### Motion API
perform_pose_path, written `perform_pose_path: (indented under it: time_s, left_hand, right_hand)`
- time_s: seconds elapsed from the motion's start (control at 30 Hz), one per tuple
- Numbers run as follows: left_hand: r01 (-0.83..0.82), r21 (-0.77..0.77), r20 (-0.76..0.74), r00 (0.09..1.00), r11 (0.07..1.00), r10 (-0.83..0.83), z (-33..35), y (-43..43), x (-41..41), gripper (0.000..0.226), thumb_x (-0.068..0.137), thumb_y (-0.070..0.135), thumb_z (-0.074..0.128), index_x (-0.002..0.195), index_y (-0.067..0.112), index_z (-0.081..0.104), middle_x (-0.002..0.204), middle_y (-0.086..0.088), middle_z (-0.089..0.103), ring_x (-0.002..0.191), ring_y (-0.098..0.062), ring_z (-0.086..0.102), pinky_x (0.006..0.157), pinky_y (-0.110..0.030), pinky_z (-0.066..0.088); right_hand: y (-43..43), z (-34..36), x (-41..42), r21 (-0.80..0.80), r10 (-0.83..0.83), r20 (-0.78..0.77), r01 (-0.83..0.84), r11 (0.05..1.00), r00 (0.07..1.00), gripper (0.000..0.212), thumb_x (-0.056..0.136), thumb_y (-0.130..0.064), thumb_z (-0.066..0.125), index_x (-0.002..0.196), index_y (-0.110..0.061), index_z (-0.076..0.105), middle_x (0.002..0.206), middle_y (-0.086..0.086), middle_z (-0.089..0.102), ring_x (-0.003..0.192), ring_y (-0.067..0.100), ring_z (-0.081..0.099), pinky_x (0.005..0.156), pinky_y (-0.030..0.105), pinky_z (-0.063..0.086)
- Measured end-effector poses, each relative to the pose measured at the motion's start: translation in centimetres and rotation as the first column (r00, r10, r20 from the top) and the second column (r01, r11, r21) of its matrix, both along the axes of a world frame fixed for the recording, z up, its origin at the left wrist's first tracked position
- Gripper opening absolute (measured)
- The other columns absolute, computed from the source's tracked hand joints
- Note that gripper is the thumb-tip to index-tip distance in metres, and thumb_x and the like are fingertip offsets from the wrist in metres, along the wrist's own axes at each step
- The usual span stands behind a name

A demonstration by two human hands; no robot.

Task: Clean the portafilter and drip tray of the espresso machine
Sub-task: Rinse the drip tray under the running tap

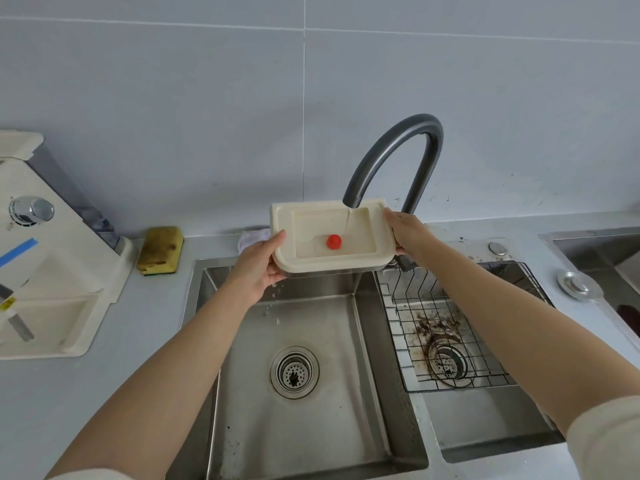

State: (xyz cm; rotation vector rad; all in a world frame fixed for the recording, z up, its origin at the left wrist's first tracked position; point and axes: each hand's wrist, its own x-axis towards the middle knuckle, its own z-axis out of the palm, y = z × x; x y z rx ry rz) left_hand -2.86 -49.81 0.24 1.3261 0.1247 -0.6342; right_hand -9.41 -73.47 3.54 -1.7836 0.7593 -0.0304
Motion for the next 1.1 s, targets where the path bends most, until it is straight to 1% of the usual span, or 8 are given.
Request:
perform_pose_path:
  time_s: [0.13,0.33,0.5,0.63,0.8,1.0,1.03,1.1]
  left_hand:
    - [-0.034,0.021,-0.043,0.998,0.999,0.035,-0.2,0.8,0.1,0.02,0.087,0.03,0.059,0.1,0.015,0.055,0.092,-0.007,0.065,0.084,-0.02,0.064,0.064,-0.032,0.05]
    - [-0.09,0.05,-0.1,0.99,0.995,0.095,-0.5,1.9,0.2,0.036,0.084,0.034,0.061,0.109,0.009,0.052,0.09,-0.008,0.064,0.083,-0.02,0.063,0.063,-0.033,0.049]
    - [-0.112,0.052,-0.125,0.985,0.992,0.118,-0.4,2.2,0.8,0.037,0.085,0.034,0.061,0.11,0.01,0.052,0.091,-0.008,0.064,0.082,-0.02,0.063,0.062,-0.033,0.049]
    - [-0.134,0.053,-0.137,0.981,0.989,0.141,-0.4,1.8,1.3,0.032,0.085,0.034,0.061,0.105,0.011,0.053,0.092,-0.009,0.064,0.082,-0.02,0.063,0.06,-0.033,0.049]
    - [-0.143,0.046,-0.135,0.98,0.989,0.148,-0.2,1.3,1.9,0.02,0.085,0.033,0.06,0.09,0.014,0.055,0.09,-0.009,0.064,0.082,-0.02,0.063,0.06,-0.033,0.048]
    - [-0.14,0.022,-0.139,0.98,0.99,0.142,-0.2,0.8,2.1,0.026,0.086,0.032,0.06,0.102,0.013,0.053,0.093,-0.008,0.063,0.083,-0.021,0.063,0.062,-0.034,0.049]
    - [-0.139,0.015,-0.139,0.98,0.99,0.14,-0.2,0.6,2.0,0.026,0.086,0.032,0.06,0.102,0.013,0.053,0.092,-0.008,0.063,0.083,-0.021,0.063,0.062,-0.034,0.05]
    - [-0.133,0.004,-0.136,0.982,0.991,0.132,-0.3,0.4,2.0,0.029,0.086,0.032,0.06,0.107,0.013,0.052,0.092,-0.008,0.064,0.082,-0.02,0.063,0.062,-0.033,0.05]
  right_hand:
    - [0.7,0.0,1.0,-0.029,0.026,-0.04,-0.027,0.999,0.999,0.034,0.097,-0.041,0.033,0.103,-0.015,0.055,0.075,0.0,0.056,0.068,0.017,0.053,0.063,0.028,0.045]
    - [1.8,-0.2,2.6,-0.032,0.082,-0.072,-0.085,0.996,0.994,0.045,0.096,-0.041,0.034,0.11,-0.007,0.06,0.086,0.008,0.056,0.076,0.022,0.053,0.063,0.028,0.042]
    - [1.9,-0.2,3.9,-0.054,0.097,-0.085,-0.102,0.993,0.992,0.036,0.095,-0.038,0.035,0.091,-0.01,0.057,0.064,0.001,0.047,0.054,0.014,0.042,0.049,0.022,0.034]
    - [1.6,-0.2,4.7,-0.062,0.098,-0.071,-0.102,0.993,0.993,0.034,0.096,-0.036,0.036,0.084,-0.011,0.056,0.067,0.002,0.049,0.058,0.015,0.044,0.054,0.024,0.037]
    - [1.0,0.3,5.2,-0.061,0.099,-0.036,-0.101,0.993,0.994,0.034,0.096,-0.034,0.036,0.099,-0.008,0.058,0.083,0.007,0.056,0.073,0.021,0.053,0.063,0.027,0.043]
    - [0.4,1.0,4.9,-0.066,0.111,0.005,-0.111,0.992,0.994,0.046,0.095,-0.037,0.038,0.106,0.003,0.059,0.105,0.029,0.059,0.081,0.025,0.053,0.073,0.035,0.045]
    - [0.3,1.2,4.7,-0.069,0.111,0.014,-0.11,0.992,0.994,0.049,0.095,-0.038,0.038,0.11,0.004,0.058,0.113,0.029,0.059,0.082,0.024,0.053,0.075,0.036,0.046]
    - [0.2,1.5,4.3,-0.081,0.107,0.027,-0.105,0.991,0.994,0.049,0.096,-0.04,0.037,0.114,0.001,0.058,0.112,0.025,0.061,0.083,0.024,0.055,0.077,0.036,0.05]
